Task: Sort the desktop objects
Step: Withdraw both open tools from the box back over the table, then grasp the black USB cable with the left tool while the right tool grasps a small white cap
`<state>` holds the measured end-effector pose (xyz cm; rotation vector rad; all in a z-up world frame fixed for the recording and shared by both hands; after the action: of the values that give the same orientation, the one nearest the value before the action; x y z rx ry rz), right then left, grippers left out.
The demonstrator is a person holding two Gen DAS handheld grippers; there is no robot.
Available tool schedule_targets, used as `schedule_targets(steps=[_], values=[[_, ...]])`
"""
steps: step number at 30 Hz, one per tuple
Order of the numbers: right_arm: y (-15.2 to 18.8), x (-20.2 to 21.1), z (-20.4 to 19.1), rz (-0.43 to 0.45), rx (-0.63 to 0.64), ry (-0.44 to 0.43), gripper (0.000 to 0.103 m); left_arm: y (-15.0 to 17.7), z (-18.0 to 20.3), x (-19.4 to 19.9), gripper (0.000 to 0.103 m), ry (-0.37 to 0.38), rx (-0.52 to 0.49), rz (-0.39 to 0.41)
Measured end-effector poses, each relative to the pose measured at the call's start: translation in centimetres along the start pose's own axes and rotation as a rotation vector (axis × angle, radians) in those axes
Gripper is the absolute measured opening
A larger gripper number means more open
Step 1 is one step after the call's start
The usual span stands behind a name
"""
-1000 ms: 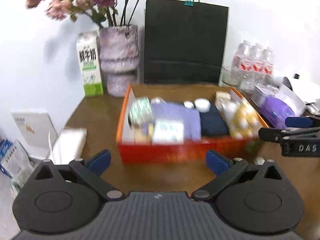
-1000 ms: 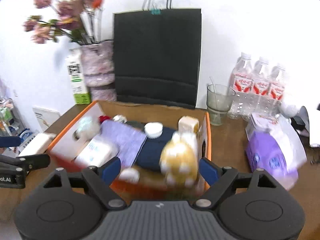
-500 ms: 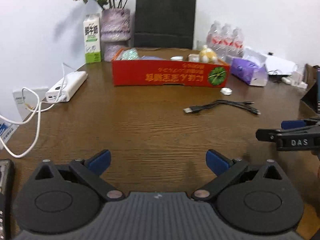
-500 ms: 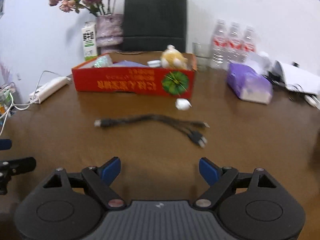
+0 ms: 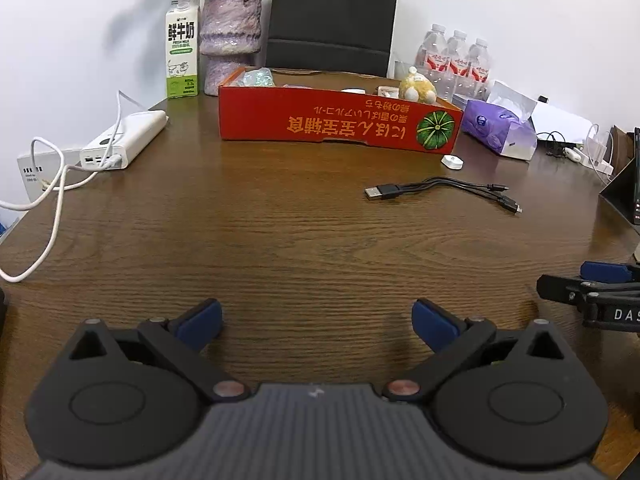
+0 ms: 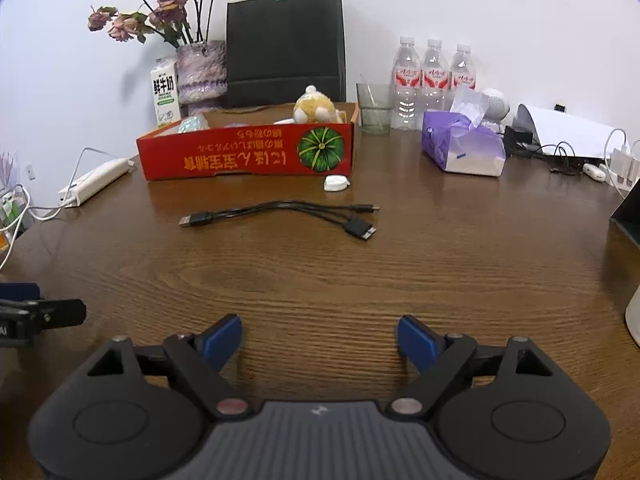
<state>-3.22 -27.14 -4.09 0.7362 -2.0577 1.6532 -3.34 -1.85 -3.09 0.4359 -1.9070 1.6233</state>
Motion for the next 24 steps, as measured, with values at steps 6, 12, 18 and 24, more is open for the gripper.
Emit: schedule_targets(steps=[6, 12, 18, 24], values=[[-1.2, -0.7, -1.0, 0.02, 0.058, -0.033, 0.084, -1.1, 0.3, -1.2, 0.103, 0.006, -0.016, 0.002], [-4.1, -3.8, -2.6, 0.024, 0.146, -0.024, 0.084, -3.6, 0.7, -3.6, 0.103, 0.009, -0.05, 0.032], [-9.2, -7.3, -0.2, 0.006, 0.033, -0.044, 0.082, -7.2, 2.2, -7.4, 0.103, 0.112, -0.174, 0.027], [-12.8, -12.2, 0.6, -0.018, -0.007, -0.048, 0.075, -10.1, 3.7, -11.6, 0.086, 0.079, -0.357, -0.014]])
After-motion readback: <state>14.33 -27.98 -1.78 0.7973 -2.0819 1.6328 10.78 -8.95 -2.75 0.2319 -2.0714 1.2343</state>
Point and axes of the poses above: each gripper's, at about its wrist camera, not at the fingertips, and x roughly against the way its jaws point, z to its right, y to its underside, the point moved 3 cm from there along -x, roughly the way its jaws point, and after that the axes turned 12 degrees about -x, right-handed, at the moved point
